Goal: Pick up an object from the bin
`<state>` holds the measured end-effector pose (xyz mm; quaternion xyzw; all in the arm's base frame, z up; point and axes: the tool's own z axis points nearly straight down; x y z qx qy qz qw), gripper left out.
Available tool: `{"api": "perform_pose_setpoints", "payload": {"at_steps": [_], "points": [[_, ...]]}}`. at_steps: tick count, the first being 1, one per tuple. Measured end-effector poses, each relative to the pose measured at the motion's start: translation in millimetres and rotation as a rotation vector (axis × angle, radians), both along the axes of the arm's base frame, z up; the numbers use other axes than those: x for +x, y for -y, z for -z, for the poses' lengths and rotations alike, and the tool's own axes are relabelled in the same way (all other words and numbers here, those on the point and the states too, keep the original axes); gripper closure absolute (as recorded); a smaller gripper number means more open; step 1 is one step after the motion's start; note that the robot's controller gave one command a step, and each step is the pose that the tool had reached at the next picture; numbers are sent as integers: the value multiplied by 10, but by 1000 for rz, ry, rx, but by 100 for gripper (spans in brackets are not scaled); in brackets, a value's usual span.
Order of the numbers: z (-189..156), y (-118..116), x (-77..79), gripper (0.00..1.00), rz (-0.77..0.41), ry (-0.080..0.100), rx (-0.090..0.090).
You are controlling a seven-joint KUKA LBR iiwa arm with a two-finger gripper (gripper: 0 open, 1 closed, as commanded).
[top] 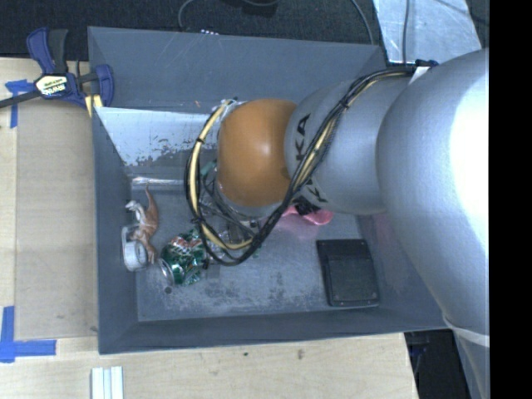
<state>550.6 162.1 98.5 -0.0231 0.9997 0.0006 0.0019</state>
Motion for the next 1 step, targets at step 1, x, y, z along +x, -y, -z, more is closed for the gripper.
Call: {"api": "perform_pose_setpoints", "payload": {"at_steps": [1], "points": [[342, 3, -28, 0, -1, -7, -1]]}}
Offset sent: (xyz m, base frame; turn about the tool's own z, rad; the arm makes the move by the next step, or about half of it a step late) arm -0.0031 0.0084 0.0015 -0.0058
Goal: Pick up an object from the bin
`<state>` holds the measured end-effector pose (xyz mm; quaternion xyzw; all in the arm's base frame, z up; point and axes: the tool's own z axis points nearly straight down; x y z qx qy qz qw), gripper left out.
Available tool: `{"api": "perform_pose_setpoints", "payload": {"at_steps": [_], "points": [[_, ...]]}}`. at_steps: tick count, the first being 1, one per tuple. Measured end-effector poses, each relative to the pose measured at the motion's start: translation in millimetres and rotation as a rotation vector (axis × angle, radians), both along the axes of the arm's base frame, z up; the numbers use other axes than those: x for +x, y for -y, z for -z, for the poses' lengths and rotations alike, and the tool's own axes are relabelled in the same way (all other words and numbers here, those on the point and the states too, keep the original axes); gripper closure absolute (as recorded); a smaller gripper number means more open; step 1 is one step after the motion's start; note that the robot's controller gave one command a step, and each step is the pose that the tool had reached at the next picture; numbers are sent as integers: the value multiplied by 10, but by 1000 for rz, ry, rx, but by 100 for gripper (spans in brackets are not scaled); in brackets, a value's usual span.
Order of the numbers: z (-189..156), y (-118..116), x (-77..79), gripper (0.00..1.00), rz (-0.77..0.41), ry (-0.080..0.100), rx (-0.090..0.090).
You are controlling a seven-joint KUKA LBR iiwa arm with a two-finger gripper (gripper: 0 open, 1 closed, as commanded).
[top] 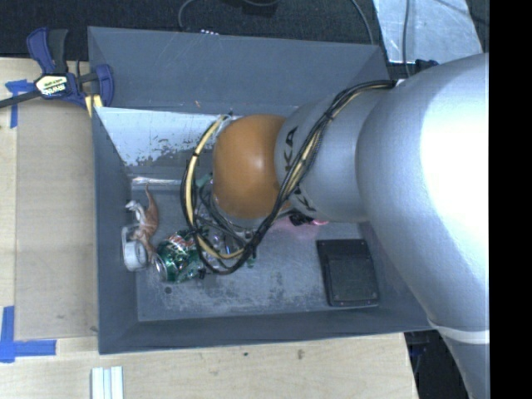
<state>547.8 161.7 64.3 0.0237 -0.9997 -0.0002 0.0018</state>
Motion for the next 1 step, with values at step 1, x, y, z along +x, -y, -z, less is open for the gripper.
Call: {"api": "perform_pose_setpoints", "payload": {"at_steps": [1], "points": [[-343, -72, 3, 0, -5, 9, 2]]}}
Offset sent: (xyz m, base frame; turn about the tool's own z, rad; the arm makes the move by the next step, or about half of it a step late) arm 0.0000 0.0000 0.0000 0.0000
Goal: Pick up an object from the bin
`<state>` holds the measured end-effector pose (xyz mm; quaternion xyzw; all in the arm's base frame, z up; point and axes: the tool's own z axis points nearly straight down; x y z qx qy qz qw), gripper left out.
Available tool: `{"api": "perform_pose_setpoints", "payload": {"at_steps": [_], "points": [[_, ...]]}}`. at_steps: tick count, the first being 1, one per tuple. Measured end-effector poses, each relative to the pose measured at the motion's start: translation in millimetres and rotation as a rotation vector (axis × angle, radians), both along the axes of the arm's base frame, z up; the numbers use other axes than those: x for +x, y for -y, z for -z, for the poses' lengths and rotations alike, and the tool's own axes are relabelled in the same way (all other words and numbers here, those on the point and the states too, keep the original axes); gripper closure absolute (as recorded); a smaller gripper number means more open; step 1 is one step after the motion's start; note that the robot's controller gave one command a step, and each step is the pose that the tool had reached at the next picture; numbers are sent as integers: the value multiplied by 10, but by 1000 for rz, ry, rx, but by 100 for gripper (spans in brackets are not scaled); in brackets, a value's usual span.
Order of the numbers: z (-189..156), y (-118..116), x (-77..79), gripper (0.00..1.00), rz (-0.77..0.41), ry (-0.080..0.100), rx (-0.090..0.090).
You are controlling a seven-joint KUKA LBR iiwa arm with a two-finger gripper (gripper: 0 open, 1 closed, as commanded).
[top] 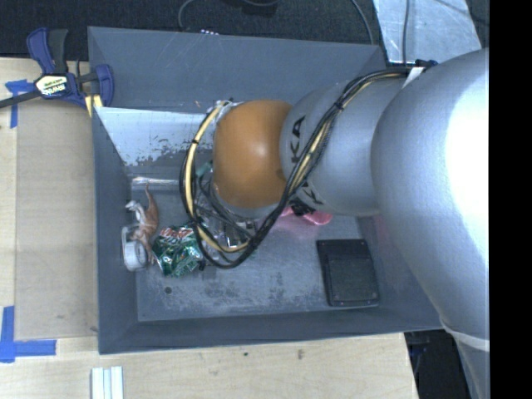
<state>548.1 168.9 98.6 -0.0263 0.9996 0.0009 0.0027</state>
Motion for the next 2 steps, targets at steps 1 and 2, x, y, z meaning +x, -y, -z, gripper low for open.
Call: {"api": "perform_pose_setpoints", "payload": {"at_steps": [1, 2], "points": [[238, 44, 7, 0, 3, -4, 0], [285, 50, 121, 100, -4, 3, 1]]}}
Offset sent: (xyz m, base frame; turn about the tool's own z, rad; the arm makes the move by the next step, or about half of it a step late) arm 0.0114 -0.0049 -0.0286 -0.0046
